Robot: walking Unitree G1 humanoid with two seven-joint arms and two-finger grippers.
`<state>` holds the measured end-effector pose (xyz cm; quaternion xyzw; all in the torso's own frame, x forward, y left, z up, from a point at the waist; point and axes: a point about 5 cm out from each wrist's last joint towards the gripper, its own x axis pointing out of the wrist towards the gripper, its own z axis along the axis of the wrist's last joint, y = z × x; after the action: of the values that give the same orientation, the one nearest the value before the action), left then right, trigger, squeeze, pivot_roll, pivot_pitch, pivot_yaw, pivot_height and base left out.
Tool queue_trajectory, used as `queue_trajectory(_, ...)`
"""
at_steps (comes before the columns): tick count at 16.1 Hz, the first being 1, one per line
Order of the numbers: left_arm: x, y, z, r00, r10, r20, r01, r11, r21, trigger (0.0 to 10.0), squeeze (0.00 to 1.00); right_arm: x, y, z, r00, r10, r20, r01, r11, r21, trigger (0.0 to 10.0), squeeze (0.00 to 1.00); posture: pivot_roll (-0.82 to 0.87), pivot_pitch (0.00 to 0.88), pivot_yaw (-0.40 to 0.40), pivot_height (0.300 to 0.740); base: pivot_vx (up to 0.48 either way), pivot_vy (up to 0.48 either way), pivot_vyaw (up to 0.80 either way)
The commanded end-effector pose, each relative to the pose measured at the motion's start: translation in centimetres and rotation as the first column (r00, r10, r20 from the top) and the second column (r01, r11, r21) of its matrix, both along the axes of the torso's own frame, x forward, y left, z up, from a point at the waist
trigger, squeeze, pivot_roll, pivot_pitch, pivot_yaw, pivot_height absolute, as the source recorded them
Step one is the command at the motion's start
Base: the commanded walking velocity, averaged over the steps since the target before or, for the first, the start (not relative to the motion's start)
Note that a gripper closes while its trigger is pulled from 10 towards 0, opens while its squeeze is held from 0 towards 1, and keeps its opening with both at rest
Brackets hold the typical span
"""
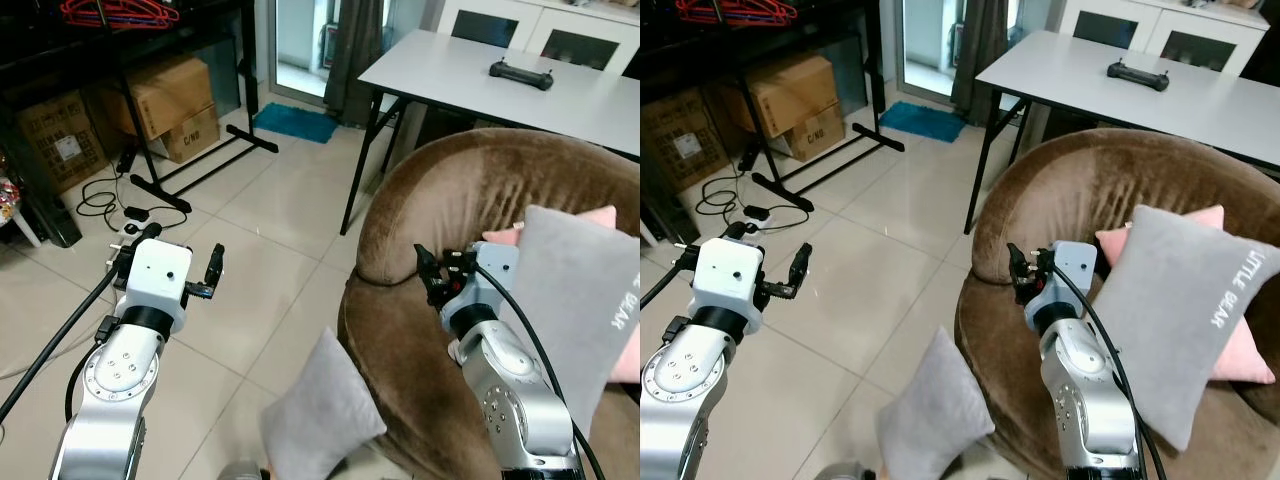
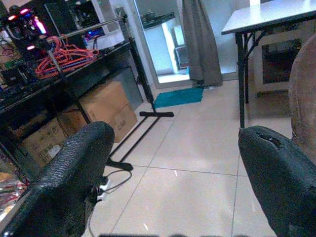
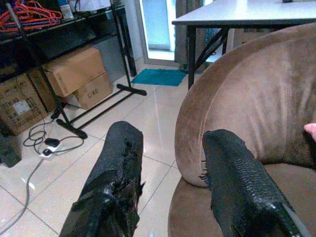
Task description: Move the pillow to the sofa from floor
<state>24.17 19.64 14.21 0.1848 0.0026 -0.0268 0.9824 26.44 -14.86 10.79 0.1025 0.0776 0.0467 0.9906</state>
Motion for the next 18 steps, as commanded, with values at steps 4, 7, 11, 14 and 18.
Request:
queue_trajectory(4,0.2,0.0,0.2,1.0,-0.007,0.006,0.007,1.0,0.023,10.0,0.0,0.0,0.0,-0.2,1.0,0.001,-0.009,-0.001,1.0,0.005,10.0,0.0,0.11,0.0,-0.038,0.65,0.0,0.0,0.0)
queue_trajectory(7,0.3,-0.1,0.1,1.0,-0.013,0.003,0.013,1.0,0.024,10.0,0.0,-0.1,-0.1,-0.5,1.0,-0.002,-0.024,0.002,1.0,0.007,10.0,0.0,0.1,0.0,-0.035,0.625,0.0,0.0,0.0)
queue_trajectory(11,0.4,-0.3,0.2,1.0,-0.027,0.007,0.027,0.999,0.018,10.0,0.0,-0.1,-0.1,-1.0,0.998,-0.001,-0.061,0.001,1.0,0.006,10.0,0.0,0.1,0.0,-0.032,0.605,0.0,0.0,0.0)
queue_trajectory(14,0.6,-0.4,0.3,0.998,-0.054,0.008,0.054,0.999,0.004,10.0,0.0,0.0,-0.1,-0.9,0.998,0.002,-0.06,-0.003,1.0,-0.003,10.0,0.0,0.1,0.0,-0.02,0.605,0.0,0.0,0.0)
queue_trajectory(18,0.6,-0.5,0.2,0.998,-0.07,0.005,0.07,0.998,-0.005,10.0,0.0,-0.1,-0.6,-0.8,0.998,-0.034,-0.054,0.034,0.999,0.001,10.0,0.0,0.09,0.0,-0.016,0.605,0.0,0.0,0.0)
